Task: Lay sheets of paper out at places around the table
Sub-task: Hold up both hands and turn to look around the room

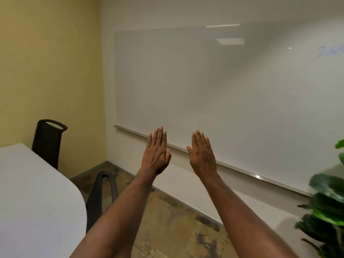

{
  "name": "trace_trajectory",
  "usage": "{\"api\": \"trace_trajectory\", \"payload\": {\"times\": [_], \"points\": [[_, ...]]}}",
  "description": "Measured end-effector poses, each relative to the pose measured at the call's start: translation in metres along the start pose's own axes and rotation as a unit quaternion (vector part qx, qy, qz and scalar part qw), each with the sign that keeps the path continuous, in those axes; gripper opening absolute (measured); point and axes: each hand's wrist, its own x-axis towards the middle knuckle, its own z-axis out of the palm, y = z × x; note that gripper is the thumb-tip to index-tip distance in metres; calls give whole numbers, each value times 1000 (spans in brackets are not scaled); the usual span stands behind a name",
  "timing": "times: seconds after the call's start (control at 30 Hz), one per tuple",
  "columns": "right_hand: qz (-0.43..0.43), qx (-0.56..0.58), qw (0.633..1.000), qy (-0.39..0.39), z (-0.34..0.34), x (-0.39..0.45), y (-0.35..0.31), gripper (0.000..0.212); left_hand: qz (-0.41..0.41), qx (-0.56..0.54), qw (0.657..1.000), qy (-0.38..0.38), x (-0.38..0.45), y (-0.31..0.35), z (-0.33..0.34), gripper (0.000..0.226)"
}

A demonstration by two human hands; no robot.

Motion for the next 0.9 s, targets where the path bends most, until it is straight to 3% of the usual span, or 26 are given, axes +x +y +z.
{"api": "trace_trajectory", "payload": {"times": [0.37, 0.6, 0.77, 0.9], "points": [[-31, 81, 996, -7, 217, 224, -35, 58, -88, 96, 991, -11, 182, -223, 100, 73], [-88, 104, 991, 1, 317, 334, -62, 58, -107, 125, 986, 0, 242, -314, 169, 72], [-156, 129, 979, -4, 429, 445, -91, 57, -165, 169, 971, -33, 296, -411, 233, 70], [-187, 137, 973, 13, 471, 512, -110, 56, -197, 181, 963, -26, 328, -460, 248, 71]]}}
